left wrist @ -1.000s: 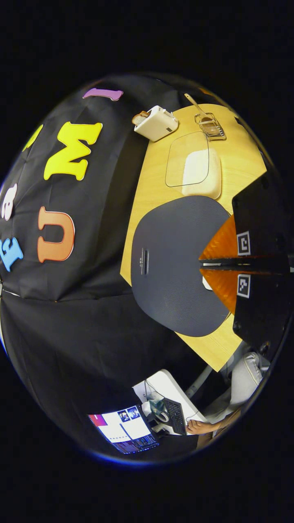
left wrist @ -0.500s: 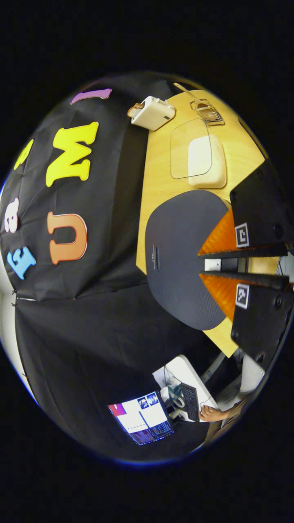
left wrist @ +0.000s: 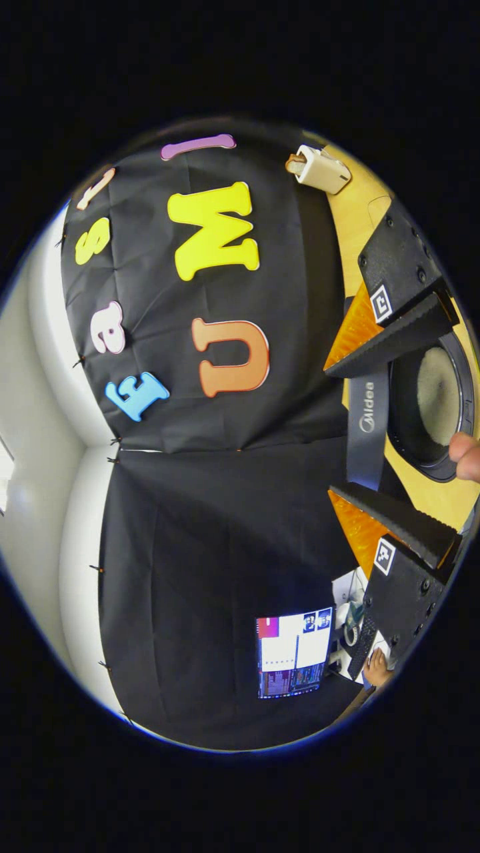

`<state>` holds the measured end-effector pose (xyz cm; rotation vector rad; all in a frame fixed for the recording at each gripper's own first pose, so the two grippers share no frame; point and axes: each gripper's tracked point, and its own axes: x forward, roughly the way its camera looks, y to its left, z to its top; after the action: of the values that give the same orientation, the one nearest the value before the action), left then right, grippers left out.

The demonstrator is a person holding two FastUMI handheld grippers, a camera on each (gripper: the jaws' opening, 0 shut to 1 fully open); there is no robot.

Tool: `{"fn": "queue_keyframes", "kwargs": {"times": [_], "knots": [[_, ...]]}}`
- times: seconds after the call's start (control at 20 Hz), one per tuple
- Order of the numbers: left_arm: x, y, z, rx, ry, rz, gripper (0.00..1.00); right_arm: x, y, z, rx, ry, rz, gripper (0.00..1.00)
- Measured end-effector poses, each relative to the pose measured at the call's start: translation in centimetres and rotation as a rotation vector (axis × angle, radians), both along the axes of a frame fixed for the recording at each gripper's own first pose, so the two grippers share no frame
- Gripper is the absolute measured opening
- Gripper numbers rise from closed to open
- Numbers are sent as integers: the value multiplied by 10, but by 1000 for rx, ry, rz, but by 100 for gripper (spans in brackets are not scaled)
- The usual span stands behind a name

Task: Close the left gripper, press the button to open the rice cooker; take a wooden spoon from the chopstick holder with the right hand, scoop a spoonful of rice and pour it into the rice cooker, then put the wooden spoon back into the chopstick holder.

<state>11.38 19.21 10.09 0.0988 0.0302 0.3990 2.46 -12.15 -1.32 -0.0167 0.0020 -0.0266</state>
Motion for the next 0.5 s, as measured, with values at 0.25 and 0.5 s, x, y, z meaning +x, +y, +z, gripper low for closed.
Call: {"fn": "queue_keyframes", "kwargs": {"times": [0.25, 0.5], "knots": [[-12, -32, -6, -37, -32, -77, 96, 2, -5, -8, -11, 41, -23, 95], [-34, -63, -28, -100, -38, -151, 100, 9, -3, -33, 3, 137, -22, 96]]}}
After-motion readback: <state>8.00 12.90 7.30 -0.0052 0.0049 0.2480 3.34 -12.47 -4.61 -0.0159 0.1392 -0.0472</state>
